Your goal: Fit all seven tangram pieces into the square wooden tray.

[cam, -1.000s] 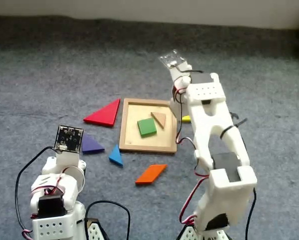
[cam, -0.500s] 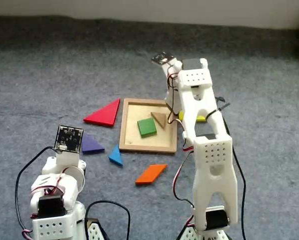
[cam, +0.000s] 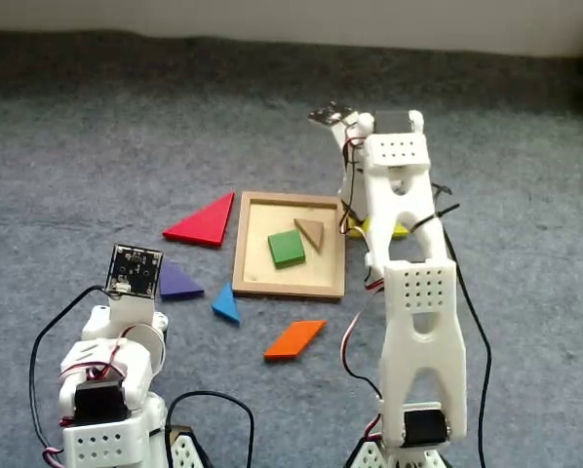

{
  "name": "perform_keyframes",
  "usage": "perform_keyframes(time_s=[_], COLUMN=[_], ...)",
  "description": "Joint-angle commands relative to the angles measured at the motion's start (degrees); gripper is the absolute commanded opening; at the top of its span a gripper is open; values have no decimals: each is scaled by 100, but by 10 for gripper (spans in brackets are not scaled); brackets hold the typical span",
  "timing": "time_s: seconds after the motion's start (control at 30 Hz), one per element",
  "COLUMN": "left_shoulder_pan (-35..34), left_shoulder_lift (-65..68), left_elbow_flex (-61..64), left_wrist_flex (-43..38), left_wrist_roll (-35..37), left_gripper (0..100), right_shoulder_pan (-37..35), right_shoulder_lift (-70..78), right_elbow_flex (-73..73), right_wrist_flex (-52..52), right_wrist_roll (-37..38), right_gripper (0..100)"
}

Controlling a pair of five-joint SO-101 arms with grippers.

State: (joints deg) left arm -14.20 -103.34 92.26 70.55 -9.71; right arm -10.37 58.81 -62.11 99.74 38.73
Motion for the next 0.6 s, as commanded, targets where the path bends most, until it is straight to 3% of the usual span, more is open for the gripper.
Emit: perform_keyframes(time_s=[0.0, 0.33, 0.57], left_shoulder_pan=[-40, -40, -40], left_shoulder_lift=[-40, -40, -40], left_elbow_flex=[-57, -57, -57], left_wrist_flex=[-114, -114, -114], left_wrist_roll=[-53, -53, -53], left_gripper=[11, 11, 11], right_shoulder_pan=[110, -321, -479], right_shoulder_lift=[-154, -180, -207], right_elbow_flex=[101, 251, 286], right_wrist_flex=[119, 136, 145], right_wrist_roll=[88, 26, -448], right_gripper=[348, 348, 348])
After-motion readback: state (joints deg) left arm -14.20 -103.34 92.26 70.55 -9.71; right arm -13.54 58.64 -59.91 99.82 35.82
